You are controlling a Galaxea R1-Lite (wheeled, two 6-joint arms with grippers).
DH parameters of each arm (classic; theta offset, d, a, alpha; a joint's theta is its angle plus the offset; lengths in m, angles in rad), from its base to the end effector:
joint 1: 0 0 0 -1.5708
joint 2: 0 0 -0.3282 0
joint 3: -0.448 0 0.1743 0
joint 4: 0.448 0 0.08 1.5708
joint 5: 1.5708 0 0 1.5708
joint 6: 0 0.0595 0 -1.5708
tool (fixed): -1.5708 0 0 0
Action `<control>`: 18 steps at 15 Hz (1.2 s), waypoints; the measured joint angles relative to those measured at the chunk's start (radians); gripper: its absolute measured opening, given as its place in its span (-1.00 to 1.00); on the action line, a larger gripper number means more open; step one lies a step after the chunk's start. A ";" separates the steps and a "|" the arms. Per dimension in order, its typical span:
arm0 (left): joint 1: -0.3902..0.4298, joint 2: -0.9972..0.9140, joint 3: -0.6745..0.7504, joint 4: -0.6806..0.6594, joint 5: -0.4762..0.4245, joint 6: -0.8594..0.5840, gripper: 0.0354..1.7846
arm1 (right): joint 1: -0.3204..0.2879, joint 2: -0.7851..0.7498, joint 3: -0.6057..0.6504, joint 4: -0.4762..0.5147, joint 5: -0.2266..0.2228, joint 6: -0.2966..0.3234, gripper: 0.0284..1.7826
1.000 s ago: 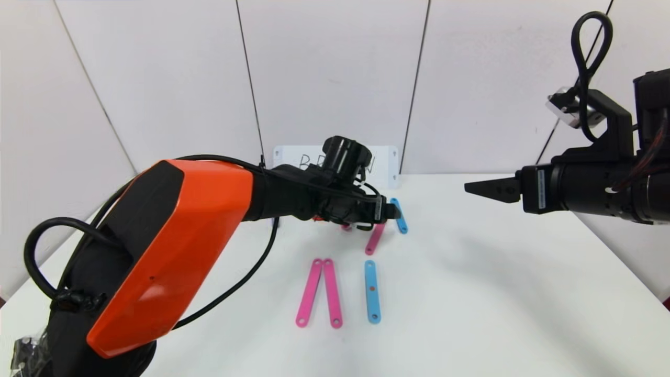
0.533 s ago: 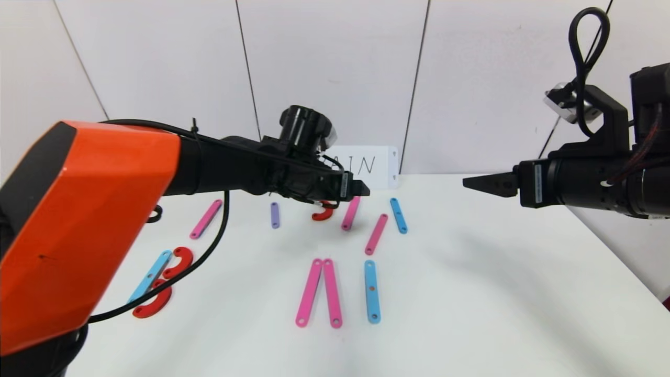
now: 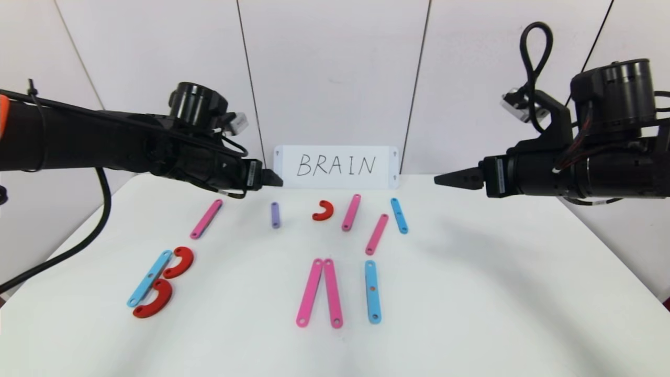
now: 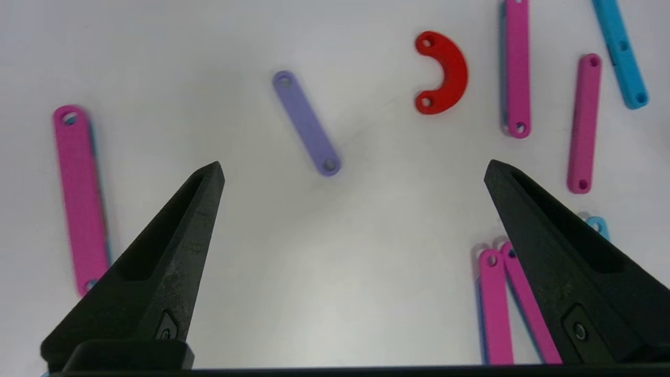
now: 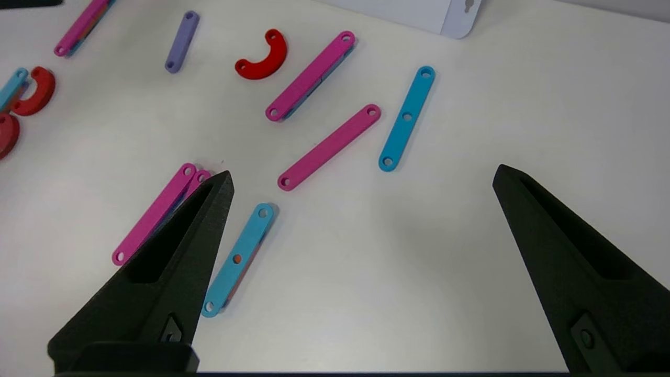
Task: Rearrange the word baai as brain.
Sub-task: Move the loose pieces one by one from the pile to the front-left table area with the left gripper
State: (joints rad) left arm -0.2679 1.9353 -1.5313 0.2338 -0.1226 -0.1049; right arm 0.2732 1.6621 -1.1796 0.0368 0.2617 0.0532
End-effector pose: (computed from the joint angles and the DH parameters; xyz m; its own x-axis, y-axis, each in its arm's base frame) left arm 0.3866 -0.1137 0.2315 0.7366 -0.3290 -0.5910 0.2954 0.9425 -0.1565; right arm 0.3073 0.1021 0.2526 0.7377 0.4754 -0.4794 -0.4508 0.8754 0.1744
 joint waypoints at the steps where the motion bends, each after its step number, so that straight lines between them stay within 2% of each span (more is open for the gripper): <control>1: 0.030 -0.013 0.004 0.017 -0.001 0.009 0.95 | -0.008 0.023 -0.001 -0.001 0.007 -0.007 0.95; 3: 0.083 -0.021 0.003 0.021 -0.003 0.050 0.95 | -0.026 0.052 -0.002 0.000 0.040 -0.008 0.95; 5: 0.126 -0.014 0.002 0.029 -0.003 0.097 0.95 | -0.030 0.066 -0.003 0.000 0.053 -0.007 0.95; 13: 0.236 0.153 -0.121 0.108 0.001 0.133 0.95 | -0.044 0.077 -0.003 0.000 0.053 -0.006 0.95; 18: 0.294 0.269 -0.186 0.159 0.045 0.136 0.95 | -0.044 0.079 -0.001 0.000 0.052 -0.006 0.95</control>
State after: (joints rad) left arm 0.0264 2.2047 -1.7174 0.3930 -0.0779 0.0306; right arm 0.2294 1.7411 -1.1811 0.0368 0.3140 0.0474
